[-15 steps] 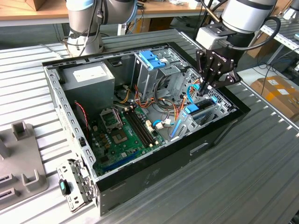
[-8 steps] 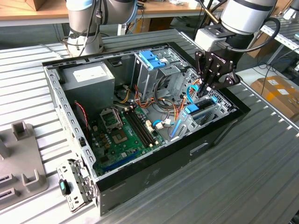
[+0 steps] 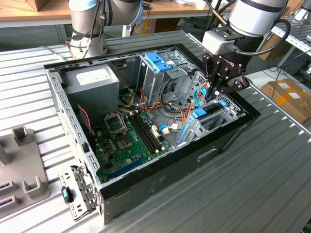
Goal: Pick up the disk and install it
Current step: 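Insert the first disk wire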
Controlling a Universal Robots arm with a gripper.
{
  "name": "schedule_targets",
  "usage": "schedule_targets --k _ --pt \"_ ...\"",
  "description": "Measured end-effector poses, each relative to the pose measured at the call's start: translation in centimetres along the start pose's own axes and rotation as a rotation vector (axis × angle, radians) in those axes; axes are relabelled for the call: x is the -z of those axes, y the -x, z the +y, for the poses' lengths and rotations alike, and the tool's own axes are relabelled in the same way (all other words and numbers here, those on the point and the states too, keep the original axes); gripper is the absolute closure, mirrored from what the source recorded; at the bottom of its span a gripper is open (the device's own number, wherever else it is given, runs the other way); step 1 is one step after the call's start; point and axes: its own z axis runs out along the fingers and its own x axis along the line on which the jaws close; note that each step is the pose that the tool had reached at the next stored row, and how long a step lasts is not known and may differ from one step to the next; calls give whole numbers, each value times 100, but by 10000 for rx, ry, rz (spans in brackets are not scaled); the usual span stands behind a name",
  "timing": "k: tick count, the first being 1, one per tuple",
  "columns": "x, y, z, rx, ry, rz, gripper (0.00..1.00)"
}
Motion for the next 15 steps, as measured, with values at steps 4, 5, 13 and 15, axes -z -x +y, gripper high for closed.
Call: schedule_targets --k 4,5,13,15 --pt "-4 -2 11 16 -59 -2 84" --pt "-5 -2 11 15 -59 -3 84" --pt "-5 -2 14 15 -59 -4 84" --pt "-6 -4 26 16 -102 -20 84"
